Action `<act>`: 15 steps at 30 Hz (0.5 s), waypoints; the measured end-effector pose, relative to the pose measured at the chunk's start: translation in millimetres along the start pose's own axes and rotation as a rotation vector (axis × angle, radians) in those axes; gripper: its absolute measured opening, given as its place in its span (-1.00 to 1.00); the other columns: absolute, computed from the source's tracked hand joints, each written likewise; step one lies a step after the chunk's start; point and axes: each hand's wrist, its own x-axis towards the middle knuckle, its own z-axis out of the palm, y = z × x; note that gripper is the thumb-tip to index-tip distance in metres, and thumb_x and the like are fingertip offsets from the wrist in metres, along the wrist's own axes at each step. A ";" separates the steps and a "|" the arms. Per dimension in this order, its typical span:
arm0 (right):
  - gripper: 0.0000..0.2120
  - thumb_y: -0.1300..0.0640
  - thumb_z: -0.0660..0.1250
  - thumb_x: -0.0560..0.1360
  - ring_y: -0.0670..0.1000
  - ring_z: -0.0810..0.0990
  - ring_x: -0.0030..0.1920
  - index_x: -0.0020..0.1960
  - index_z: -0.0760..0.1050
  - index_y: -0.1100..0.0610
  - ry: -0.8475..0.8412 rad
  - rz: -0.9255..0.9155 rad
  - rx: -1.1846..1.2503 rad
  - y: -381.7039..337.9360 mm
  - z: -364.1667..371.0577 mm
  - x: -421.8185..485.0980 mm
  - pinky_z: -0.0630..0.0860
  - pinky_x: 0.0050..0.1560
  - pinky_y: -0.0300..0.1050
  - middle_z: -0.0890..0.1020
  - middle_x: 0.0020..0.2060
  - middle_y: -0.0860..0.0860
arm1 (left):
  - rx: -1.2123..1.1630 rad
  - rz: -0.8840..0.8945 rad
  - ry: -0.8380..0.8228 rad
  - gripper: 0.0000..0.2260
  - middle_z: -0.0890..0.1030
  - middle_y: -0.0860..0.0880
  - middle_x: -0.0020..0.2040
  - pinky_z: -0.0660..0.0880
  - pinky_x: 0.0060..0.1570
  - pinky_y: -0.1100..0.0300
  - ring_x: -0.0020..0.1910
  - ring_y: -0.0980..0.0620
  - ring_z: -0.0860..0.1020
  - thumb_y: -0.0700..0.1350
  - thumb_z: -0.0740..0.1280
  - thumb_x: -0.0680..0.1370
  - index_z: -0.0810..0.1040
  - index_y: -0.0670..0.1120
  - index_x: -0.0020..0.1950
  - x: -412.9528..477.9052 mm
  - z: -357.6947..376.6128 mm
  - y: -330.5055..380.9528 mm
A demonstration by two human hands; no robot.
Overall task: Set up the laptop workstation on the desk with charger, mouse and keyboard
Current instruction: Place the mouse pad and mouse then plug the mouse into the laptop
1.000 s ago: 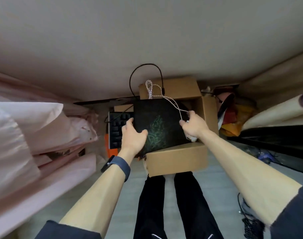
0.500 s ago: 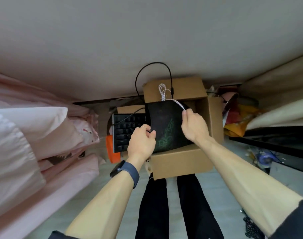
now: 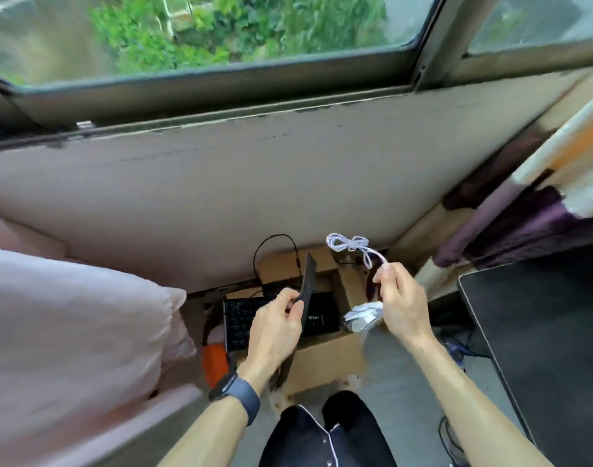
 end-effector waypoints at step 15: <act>-0.73 0.10 0.15 0.57 -0.01 0.39 -0.36 -0.23 0.54 0.01 0.569 0.452 0.291 78.1 -200.8 -182.1 0.32 -0.26 -0.08 0.44 -0.49 -0.15 | 0.149 0.551 -0.265 -0.89 0.59 0.15 -0.14 0.35 -0.18 0.38 -0.17 0.18 0.54 -0.02 0.27 0.62 0.53 0.05 0.12 -89.9 74.6 201.6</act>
